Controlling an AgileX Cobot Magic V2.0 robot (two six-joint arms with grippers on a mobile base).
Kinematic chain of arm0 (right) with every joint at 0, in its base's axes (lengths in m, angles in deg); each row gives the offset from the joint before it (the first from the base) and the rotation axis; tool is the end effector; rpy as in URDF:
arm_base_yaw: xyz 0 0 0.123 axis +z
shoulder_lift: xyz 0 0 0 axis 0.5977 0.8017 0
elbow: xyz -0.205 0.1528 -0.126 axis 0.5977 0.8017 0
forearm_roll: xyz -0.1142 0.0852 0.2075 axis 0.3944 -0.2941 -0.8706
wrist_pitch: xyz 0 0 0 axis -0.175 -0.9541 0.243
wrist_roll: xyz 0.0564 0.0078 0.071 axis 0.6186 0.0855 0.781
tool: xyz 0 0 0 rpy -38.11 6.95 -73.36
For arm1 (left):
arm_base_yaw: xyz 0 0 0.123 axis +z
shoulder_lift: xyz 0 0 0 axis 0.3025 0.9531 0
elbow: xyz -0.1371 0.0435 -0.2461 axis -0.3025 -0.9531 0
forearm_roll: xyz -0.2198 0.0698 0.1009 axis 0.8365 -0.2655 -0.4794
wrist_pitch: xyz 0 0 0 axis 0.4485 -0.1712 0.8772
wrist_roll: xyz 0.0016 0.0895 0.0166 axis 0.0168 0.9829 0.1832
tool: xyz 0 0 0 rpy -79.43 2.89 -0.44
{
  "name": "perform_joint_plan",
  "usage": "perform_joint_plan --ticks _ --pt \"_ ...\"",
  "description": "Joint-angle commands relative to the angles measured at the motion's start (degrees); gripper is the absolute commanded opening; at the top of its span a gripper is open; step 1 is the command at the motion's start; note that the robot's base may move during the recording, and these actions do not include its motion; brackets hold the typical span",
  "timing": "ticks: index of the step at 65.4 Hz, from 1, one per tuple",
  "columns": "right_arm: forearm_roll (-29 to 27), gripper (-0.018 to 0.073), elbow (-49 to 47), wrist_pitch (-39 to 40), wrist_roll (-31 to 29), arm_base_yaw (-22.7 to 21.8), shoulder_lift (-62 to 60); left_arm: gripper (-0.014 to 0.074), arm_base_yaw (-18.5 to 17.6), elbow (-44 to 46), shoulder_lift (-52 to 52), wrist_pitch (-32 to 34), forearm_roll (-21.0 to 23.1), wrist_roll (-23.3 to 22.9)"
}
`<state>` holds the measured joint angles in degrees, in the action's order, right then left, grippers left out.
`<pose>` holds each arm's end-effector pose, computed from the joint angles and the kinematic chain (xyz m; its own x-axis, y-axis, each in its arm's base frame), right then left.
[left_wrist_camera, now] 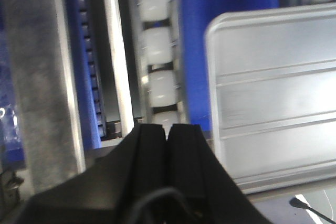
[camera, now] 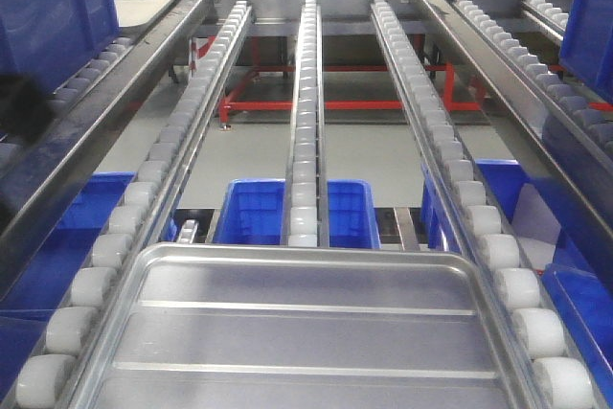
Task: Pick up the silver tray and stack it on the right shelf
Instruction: 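Lower both grippers toward the side rims of the silver tray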
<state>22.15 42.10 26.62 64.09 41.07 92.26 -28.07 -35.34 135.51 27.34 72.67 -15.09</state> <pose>0.1886 0.0214 0.2701 -0.7771 0.1861 -0.6012 0.0688 0.9747 0.2128 0.1634 -0.1430 0.2578 -0.8399 0.2141 -0.4986 0.2875 0.9549 -0.0743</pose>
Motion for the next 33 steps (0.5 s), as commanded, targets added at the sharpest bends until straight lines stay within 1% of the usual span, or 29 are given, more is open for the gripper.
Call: perform_joint_plan --ticks 1,5,10,15,19,21,23,26,29,33 --pt "-0.13 0.0078 -5.85 1.34 1.65 3.48 0.85 -0.0092 -1.64 5.76 1.46 -1.48 0.27 -0.96" --pt "0.09 0.0078 -7.32 0.94 4.34 6.53 1.97 -0.0092 -1.66 7.56 2.83 -2.54 1.83 -0.96" --pt "2.12 0.0078 -7.46 1.07 11.33 10.07 3.39 -0.0092 -1.66 9.23 4.29 -2.52 2.82 -1.2" --pt "8.67 0.0078 -7.46 0.83 19.86 14.0 5.32 -0.0092 -1.66 9.89 5.44 -2.68 2.74 -4.38" --pt "15.0 0.0078 -7.46 0.54 28.6 16.98 7.2 -0.0092 -1.66 9.89 6.11 -2.44 1.44 -7.57" --pt "18.4 0.0078 -7.46 0.03 31.9 18.67 8.12 -0.0092 -1.66 9.89 6.54 -2.55 0.62 -8.99" --pt "21.57 0.0078 -7.46 -0.93 35.72 20.43 8.97 -0.0092 -1.66 9.89 7.03 -2.55 -0.16 -10.11" --pt "25.14 0.0078 -7.46 -2.45 40.35 23.02 10.05 -0.0092 -1.66 9.89 7.62 -2.55 -0.53 -10.24" --pt "26.65 0.0078 -7.46 -3.04 41.8 25.63 10.81 -0.0092 -1.66 9.89 8.2 -2.45 -0.52 -10.24" --pt "26.44 0.0078 -7.46 -2.62 41.8 28.51 11.62 -0.0092 -1.76 9.89 8.96 -2.05 -0.52 -10.24"
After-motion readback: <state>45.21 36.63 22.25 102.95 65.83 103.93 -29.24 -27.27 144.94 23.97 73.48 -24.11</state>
